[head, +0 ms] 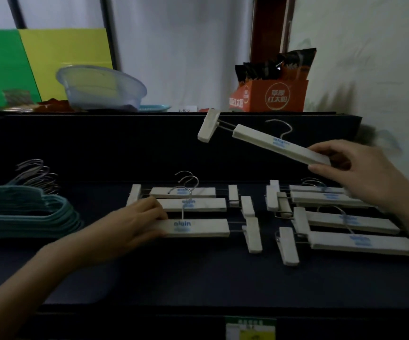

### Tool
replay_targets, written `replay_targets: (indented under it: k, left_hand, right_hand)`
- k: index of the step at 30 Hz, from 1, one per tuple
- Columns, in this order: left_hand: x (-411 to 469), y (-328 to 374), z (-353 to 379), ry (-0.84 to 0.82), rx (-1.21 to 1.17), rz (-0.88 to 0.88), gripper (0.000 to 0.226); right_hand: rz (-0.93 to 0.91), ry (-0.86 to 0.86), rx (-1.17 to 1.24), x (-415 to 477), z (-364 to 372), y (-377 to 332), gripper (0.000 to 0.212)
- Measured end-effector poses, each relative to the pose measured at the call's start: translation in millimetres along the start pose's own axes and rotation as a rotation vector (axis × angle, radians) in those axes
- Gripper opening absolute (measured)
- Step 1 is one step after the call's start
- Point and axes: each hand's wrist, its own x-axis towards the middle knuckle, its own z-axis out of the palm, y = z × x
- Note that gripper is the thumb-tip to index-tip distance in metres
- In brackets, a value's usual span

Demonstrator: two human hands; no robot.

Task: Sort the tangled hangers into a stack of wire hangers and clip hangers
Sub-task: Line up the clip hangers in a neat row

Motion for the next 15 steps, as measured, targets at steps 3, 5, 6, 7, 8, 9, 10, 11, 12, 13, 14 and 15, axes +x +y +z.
replay_targets:
  k: [3,5,6,7,8,9,10,11,12,13,14,15]
  left_hand:
    - [2.6,-7.5,11.8,0.009,-0.012,0.007,0.075]
    - [6.7,-12.4,15.6,0.03,-0.031,-0.004,0.076]
    - [8.7,-14.9,16.4,0.046,-0.037,0.0,0.078]
    - [10.7,-17.5,16.6,0.06,-0.042,0.009,0.08]
    - [12.1,-20.4,17.3,0.075,-0.044,0.025,0.081]
    - [14.7,-22.8,18.5,0.09,-0.046,0.036,0.082]
    - [17.3,-27.1,20.6,0.096,-0.042,0.032,0.081]
    - [19.8,-29.9,20.9,0.111,-0.05,0.025,0.076]
    - [23.1,-32.8,21.0,0.101,-0.031,0.022,0.069]
    - [25.6,-35.0,20.2,0.091,-0.003,0.015,0.064]
    - [28.9,-36.7,19.8,0.085,0.001,0.016,0.068]
    - [32.3,-36.9,18.5,0.08,-0.015,0.005,0.073]
  right_hand:
    - [-0.045,-0.029,0.018,-10.4,4.8,-15.4,0.033]
    - [-0.079,-0.062,0.027,-19.0,6.5,-23.8,0.031]
    - [-0.096,-0.081,0.027,-23.4,7.0,-27.8,0.03]
    - [-0.109,-0.097,0.03,-27.7,7.3,-32.6,0.029]
    - [-0.119,-0.118,0.035,-32.3,8.0,-37.3,0.028]
    - [-0.139,-0.141,0.034,-37.3,9.3,-41.3,0.028]
    - [-0.168,-0.164,0.018,-42.6,11.3,-45.3,0.035]
    - [-0.193,-0.195,-0.001,-48.2,13.9,-48.7,0.043]
    - [-0.208,-0.233,-0.016,-54.0,17.2,-51.8,0.048]
    - [-0.228,-0.271,-0.039,-59.6,21.6,-53.5,0.051]
    - [-0.254,-0.309,-0.066,-65.0,26.7,-55.0,0.052]
    - [-0.282,-0.34,-0.087,-70.0,32.4,-56.6,0.051]
